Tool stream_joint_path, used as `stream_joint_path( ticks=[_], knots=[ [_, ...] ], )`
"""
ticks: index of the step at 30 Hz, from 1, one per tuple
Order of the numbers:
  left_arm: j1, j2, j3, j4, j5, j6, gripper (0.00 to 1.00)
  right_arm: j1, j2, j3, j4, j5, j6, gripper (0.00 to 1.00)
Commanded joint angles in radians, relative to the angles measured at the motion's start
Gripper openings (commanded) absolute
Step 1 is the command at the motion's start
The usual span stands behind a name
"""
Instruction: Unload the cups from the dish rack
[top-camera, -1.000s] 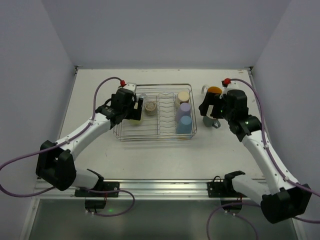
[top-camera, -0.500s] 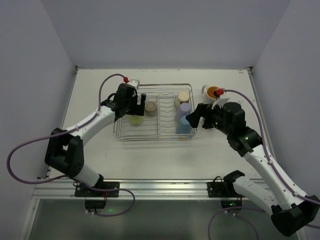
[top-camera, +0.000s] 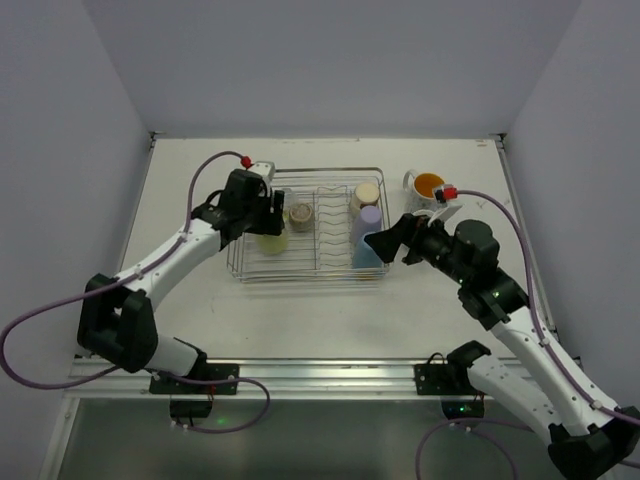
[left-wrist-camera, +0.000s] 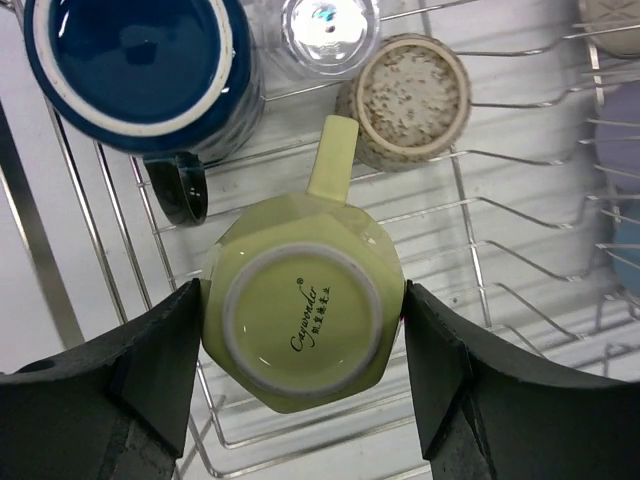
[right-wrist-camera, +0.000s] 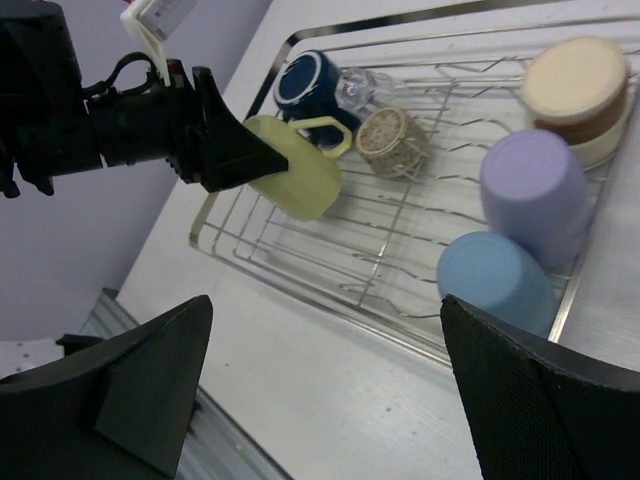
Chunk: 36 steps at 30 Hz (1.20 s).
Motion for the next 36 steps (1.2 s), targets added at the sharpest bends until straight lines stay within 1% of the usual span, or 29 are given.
stream_joint_path(
  ticks=[1,2,6,9,10,11,12,13,14,16,18,21,23,26,29,32,33,34,36],
  knots=[
    [0.003,-0.193,-0.004,0.057,0.072,-0.026,0.21,0.031,-0.019,-0.078,0.204,-0.088,0.150,0.99],
    [0.003,-0.221,-0.012,0.057,0.079,-0.033,0.20,0.039,-0.016,-0.091,0.275,-0.105,0.169,0.99],
    [0.003,-0.370,-0.032,0.054,0.138,-0.067,0.17,0.112,0.027,-0.128,0.405,-0.100,0.227,0.98],
    [0.003,-0.466,-0.055,0.108,0.231,-0.127,0.16,0.180,0.065,-0.147,0.526,-0.062,0.259,0.95],
    [0.003,-0.488,-0.062,0.128,0.295,-0.150,0.16,0.192,0.078,-0.156,0.558,-0.059,0.274,0.94],
    [0.003,-0.506,-0.073,0.152,0.337,-0.202,0.16,0.210,0.104,-0.159,0.615,-0.059,0.284,0.92],
    [0.003,-0.543,-0.097,0.212,0.374,-0.234,0.16,0.215,0.116,-0.164,0.641,-0.060,0.294,0.92],
    [0.003,-0.559,-0.111,0.247,0.444,-0.262,0.16,0.224,0.127,-0.168,0.667,-0.065,0.307,0.91],
    [0.003,-0.572,-0.127,0.276,0.475,-0.318,0.16,0.230,0.138,-0.168,0.707,-0.063,0.311,0.89],
    [0.003,-0.611,-0.168,0.364,0.535,-0.372,0.16,0.249,0.167,-0.164,0.739,-0.068,0.322,0.89],
    [0.003,-0.635,-0.200,0.445,0.564,-0.440,0.15,0.258,0.193,-0.158,0.769,-0.068,0.328,0.88],
    [0.003,-0.658,-0.234,0.531,0.624,-0.510,0.15,0.269,0.213,-0.150,0.790,-0.063,0.344,0.87],
    [0.003,-0.668,-0.249,0.565,0.638,-0.555,0.15,0.276,0.217,-0.150,0.808,-0.063,0.354,0.86],
    [0.003,-0.675,-0.300,0.664,0.661,-0.610,0.15,0.292,0.228,-0.147,0.847,-0.076,0.368,0.83],
    [0.000,-0.677,-0.354,0.769,0.687,-0.678,0.15,0.313,0.240,-0.135,0.902,-0.089,0.390,0.74],
    [-0.008,-0.675,-0.381,0.818,0.690,-0.699,0.15,0.330,0.260,-0.127,0.974,-0.088,0.417,0.57],
    [-0.017,-0.674,-0.383,0.818,0.686,-0.701,0.16,0.333,0.266,-0.127,0.997,-0.085,0.434,0.54],
    [-0.023,-0.669,-0.383,0.820,0.684,-0.693,0.20,0.338,0.280,-0.125,1.040,-0.082,0.443,0.52],
    [-0.043,-0.666,-0.383,0.814,0.676,-0.689,0.29,0.342,0.297,-0.121,1.075,-0.074,0.465,0.51]
  ],
)
